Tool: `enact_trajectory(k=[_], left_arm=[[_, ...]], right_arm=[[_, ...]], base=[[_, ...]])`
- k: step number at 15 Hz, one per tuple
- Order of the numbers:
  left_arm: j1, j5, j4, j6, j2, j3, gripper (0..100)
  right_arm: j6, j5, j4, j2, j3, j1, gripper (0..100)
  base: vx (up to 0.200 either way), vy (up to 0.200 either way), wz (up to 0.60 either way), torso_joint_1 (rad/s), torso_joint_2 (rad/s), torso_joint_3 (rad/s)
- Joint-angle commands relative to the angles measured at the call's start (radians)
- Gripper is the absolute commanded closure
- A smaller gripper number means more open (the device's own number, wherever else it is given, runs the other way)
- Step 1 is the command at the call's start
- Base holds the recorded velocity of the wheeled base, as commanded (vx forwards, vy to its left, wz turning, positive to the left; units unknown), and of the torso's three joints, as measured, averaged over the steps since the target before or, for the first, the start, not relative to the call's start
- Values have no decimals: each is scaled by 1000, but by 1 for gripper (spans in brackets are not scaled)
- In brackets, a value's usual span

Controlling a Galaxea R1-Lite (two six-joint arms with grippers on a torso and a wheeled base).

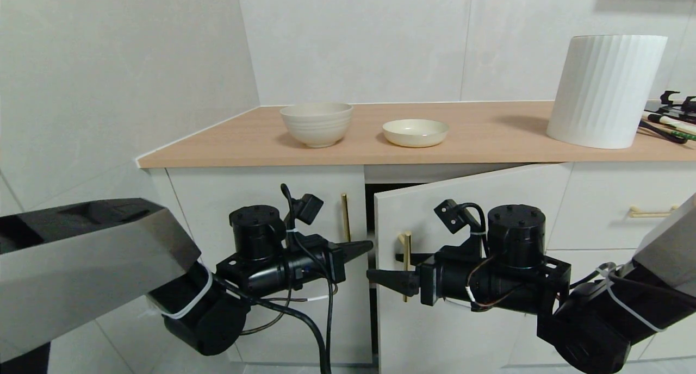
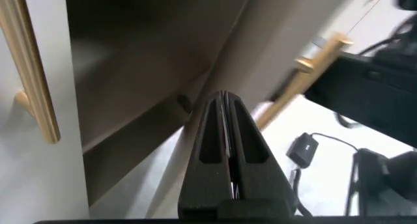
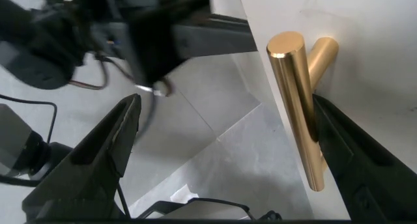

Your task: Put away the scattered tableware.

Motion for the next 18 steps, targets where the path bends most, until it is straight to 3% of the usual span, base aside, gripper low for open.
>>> enact_trajectory(k=[1,11,18], left_arm=[[-1,0,3,-1,42,-27,100],[-25,26,-4,6,108,-117,100],[-70,65,-129,6,162,-107,100]], right_arm=[[0,0,-1,2,0,0,0],[0,0,-42,11,22,6,0],[-3,-31,-126,-6,95,-9,0]], base=[[0,0,0,0,0,0],[0,0,0,0,0,0],[0,0,0,0,0,0]])
